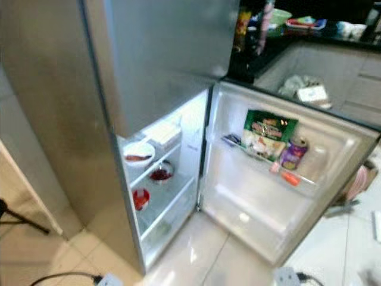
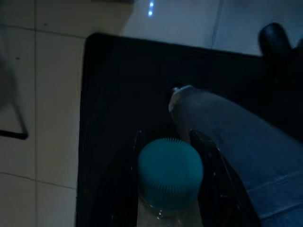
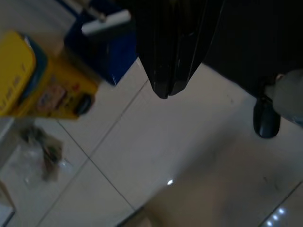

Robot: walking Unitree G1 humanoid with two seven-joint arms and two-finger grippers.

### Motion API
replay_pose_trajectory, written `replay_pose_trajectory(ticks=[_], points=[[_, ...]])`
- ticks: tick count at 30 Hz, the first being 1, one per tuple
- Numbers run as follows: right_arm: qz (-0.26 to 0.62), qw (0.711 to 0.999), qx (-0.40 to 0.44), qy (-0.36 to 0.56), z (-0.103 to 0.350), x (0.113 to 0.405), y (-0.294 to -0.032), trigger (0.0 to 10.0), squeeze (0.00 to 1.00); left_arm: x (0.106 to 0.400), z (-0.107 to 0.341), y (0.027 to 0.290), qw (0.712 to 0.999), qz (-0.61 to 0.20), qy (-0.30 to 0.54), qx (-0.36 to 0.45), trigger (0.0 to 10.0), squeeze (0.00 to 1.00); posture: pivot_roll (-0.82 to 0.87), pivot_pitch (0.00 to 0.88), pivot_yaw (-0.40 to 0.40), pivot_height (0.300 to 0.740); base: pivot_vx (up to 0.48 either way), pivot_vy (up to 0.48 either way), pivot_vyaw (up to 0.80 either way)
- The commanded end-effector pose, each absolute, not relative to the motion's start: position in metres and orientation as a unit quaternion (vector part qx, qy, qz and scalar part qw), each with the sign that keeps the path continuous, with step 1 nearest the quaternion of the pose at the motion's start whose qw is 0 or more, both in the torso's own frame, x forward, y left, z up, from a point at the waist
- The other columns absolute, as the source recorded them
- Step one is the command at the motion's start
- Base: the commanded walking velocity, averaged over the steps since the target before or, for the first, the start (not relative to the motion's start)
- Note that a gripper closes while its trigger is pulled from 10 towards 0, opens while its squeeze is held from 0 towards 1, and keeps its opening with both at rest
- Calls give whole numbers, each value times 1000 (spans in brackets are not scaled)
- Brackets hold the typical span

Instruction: Restocking fridge

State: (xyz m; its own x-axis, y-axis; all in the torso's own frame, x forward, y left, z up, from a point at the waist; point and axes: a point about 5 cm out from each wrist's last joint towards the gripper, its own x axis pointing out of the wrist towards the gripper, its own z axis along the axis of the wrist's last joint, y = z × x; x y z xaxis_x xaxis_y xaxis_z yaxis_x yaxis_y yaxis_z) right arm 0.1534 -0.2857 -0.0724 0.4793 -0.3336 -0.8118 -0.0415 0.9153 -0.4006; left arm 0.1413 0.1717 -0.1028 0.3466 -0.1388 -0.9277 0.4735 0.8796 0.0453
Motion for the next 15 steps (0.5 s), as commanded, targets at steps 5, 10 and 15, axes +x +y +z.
replay_pose_trajectory(ticks=[5,10,15], points=[[-56,859,-174,479,-68,167,-278,10000,0,128,-108,169,790,-200,560,147,10000,0,-40,0,-13,740,0,-465,788],[-50,870,-175,458,-63,179,-277,10000,0,130,-107,171,794,-189,558,148,10000,0,-40,0,-14,740,0,0,788],[-57,868,-176,461,-63,179,-278,10000,0,131,-107,171,796,-188,556,152,10000,0,-42,0,-15,740,0,0,245]])
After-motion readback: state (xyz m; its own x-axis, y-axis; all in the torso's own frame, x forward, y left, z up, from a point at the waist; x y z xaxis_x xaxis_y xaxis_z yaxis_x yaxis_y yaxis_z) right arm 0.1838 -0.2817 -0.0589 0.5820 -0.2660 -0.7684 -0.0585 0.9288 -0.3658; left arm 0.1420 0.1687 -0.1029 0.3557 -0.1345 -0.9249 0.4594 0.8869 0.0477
